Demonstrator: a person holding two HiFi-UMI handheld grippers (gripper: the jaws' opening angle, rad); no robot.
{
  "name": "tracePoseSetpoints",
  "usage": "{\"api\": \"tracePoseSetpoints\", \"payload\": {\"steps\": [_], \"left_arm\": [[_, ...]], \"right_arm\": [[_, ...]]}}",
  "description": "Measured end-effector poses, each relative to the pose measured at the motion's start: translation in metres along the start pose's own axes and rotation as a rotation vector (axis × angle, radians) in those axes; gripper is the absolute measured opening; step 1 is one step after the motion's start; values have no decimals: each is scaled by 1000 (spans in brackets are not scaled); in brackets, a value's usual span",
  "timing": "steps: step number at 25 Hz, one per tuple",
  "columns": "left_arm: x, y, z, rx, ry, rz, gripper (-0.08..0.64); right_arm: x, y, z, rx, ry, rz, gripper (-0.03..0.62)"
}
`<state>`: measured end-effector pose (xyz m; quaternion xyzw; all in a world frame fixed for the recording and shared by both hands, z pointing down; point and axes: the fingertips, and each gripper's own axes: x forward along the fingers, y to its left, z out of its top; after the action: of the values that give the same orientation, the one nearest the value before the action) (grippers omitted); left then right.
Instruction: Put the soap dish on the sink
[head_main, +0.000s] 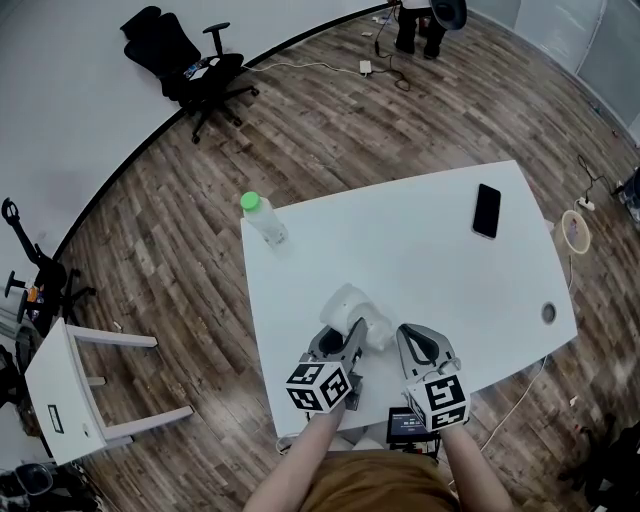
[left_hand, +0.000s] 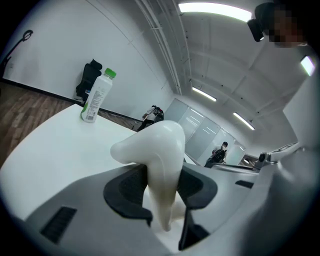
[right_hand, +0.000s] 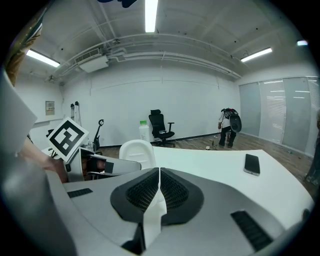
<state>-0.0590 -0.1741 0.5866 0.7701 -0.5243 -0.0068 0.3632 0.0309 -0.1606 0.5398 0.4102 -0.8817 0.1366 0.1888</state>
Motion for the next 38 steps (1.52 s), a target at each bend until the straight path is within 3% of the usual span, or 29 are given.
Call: {"api": "tracePoseSetpoints", "payload": {"steps": [11,18,30,38], "left_arm": [[4,25,-21,-222,34,20,156],[10,31,-28,-314,52,23,156],[27,32,-37,-456,72,-14,155],[36,34,-37,-616,60,-65,155]], "right_arm": [[4,10,-6,4,24,33,14],[10,17,-7,-8,36,53,14],[18,9,-16,31,58,37,14],[22,7,-17,25,62,19,12]]}}
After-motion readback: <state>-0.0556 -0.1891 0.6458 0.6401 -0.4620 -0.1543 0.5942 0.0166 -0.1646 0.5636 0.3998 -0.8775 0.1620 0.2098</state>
